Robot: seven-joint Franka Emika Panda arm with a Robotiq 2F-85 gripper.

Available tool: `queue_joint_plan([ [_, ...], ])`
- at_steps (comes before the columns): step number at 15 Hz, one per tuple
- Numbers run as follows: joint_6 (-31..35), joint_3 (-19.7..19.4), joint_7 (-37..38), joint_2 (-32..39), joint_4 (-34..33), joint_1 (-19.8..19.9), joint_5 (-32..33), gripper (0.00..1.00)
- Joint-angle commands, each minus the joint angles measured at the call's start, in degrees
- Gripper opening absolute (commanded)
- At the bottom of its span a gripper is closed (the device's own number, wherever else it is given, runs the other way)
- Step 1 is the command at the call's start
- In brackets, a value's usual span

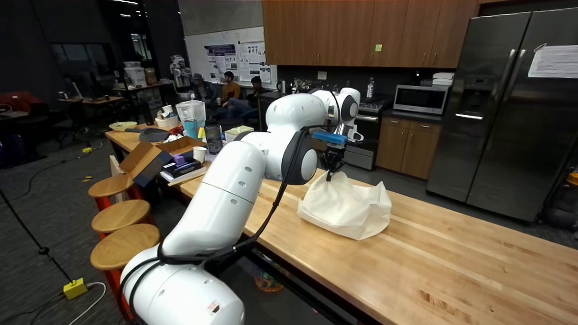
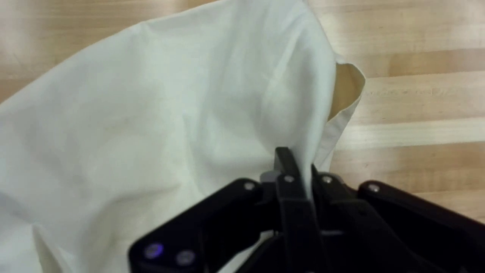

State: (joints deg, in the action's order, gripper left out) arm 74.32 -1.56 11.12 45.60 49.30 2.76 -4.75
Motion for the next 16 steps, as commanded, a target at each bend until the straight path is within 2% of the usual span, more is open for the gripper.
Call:
queue_joint_plan([
  [1, 0.87, 1.2, -11.06, -2.2, 5.22, -0.16, 2.05, 0.01],
  [5, -0.43, 1.27, -24.82, -2.87, 9.39, 0.39, 5.19, 0.01],
  [7, -1.31, 1.11, -29.24, -2.97, 11.17, 0.91, 5.91, 0.01],
  [10, -2.88, 0.62, -31.76, -2.98, 13.27, 1.79, 5.84, 0.01],
  [16, -4.16, 1.11, -30.74, -3.3, 15.98, 5.01, 4.76, 0.01],
])
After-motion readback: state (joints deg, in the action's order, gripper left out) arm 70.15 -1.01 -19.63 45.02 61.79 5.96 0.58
